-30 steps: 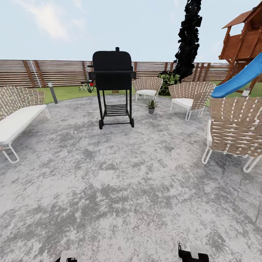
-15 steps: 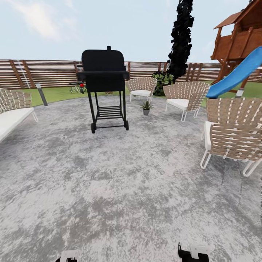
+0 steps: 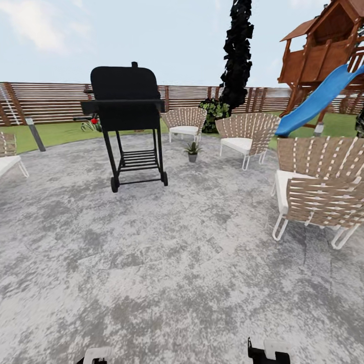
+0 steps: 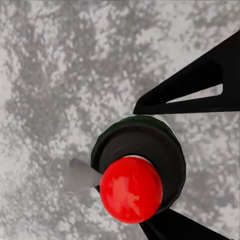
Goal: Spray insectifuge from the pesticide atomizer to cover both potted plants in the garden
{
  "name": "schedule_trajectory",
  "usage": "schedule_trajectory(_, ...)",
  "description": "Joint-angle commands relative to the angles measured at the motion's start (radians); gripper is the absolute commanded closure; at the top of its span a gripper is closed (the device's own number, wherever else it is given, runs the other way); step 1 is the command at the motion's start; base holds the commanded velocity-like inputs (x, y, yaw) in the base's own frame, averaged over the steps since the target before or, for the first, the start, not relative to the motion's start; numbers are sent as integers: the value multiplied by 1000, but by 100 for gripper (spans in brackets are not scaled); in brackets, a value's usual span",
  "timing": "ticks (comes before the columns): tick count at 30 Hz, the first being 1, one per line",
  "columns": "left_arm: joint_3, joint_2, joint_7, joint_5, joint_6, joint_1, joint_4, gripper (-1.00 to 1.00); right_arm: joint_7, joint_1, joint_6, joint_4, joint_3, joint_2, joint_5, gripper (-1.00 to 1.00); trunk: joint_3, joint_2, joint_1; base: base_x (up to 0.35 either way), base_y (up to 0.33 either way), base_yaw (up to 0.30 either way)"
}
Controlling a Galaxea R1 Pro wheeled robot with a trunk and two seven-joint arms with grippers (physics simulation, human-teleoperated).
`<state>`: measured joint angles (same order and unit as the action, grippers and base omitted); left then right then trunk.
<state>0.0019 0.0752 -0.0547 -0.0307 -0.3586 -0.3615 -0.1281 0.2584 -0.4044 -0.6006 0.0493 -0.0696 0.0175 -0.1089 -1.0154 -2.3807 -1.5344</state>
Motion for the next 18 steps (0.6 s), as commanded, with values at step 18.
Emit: schedule_trajectory(18, 0, 0, -1, -3, -3, -1, 1, 100, 5, -1, -2, -1, -7, -1, -11, -100, -1, 0, 0, 336, 0, 0)
